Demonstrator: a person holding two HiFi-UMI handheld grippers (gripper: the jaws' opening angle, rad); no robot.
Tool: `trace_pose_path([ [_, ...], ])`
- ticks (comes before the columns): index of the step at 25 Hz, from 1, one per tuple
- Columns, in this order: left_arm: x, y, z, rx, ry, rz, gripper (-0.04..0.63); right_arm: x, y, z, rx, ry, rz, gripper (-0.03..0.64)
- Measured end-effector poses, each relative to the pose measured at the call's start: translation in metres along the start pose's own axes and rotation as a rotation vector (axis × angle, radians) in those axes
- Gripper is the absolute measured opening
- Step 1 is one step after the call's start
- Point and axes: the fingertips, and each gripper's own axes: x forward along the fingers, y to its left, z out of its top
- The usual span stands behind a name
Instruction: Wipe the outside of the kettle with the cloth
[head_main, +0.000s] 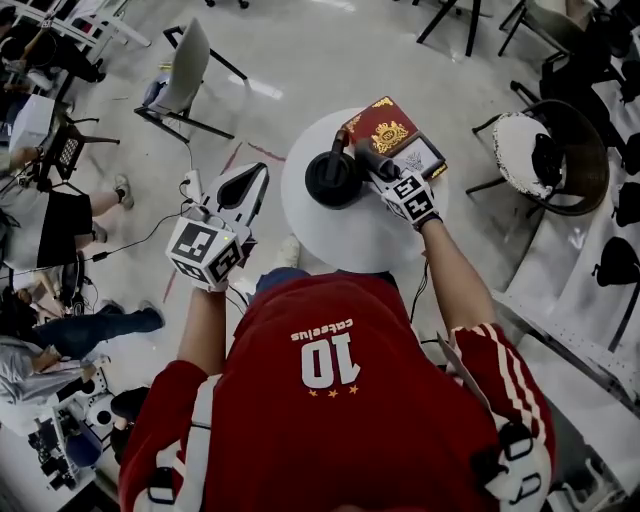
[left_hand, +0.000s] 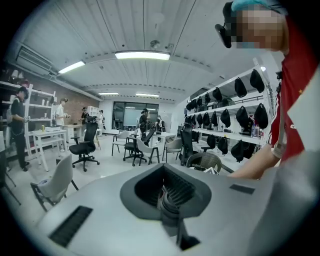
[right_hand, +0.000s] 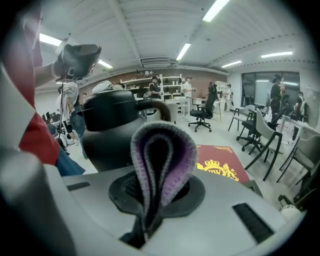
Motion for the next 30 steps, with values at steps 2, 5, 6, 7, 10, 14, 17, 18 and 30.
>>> trace_pose_path([
  [2,-0.006,0.001,-0.001,-0.002,-0.004,0.018,0.008,0.01,0.002,-0.004,-0.022,0.024,0.019,0.043],
  [5,-0.016,0.0,-0.003,-0.014,-0.011,0.04,0.008,0.021,0.003,-0.011,-0.047,0.06,0.034,0.043],
  [6,-0.02,0.0,-0.004,-0.022,-0.012,0.046,0.008,0.024,0.005,-0.012,-0.049,0.068,0.038,0.043],
  [7,-0.023,0.001,-0.005,-0.03,-0.013,0.05,0.008,0.026,0.007,-0.014,-0.051,0.074,0.041,0.043],
  [10,-0.031,0.001,-0.007,-0.045,-0.029,0.058,0.008,0.026,0.011,-0.019,-0.057,0.088,0.037,0.043],
  [14,-0.039,-0.003,-0.01,-0.061,-0.041,0.059,0.008,0.019,0.016,-0.027,-0.032,0.105,0.024,0.043],
  [17,-0.043,-0.005,-0.012,-0.071,-0.051,0.049,0.008,0.014,0.025,-0.034,-0.011,0.123,0.017,0.043],
  [18,-0.045,-0.005,-0.013,-0.074,-0.053,0.046,0.008,0.013,0.029,-0.037,-0.003,0.127,0.014,0.043],
  [30,-0.041,-0.012,-0.012,-0.084,-0.061,-0.037,0.008,-0.008,0.058,-0.053,0.112,0.141,-0.025,0.043],
])
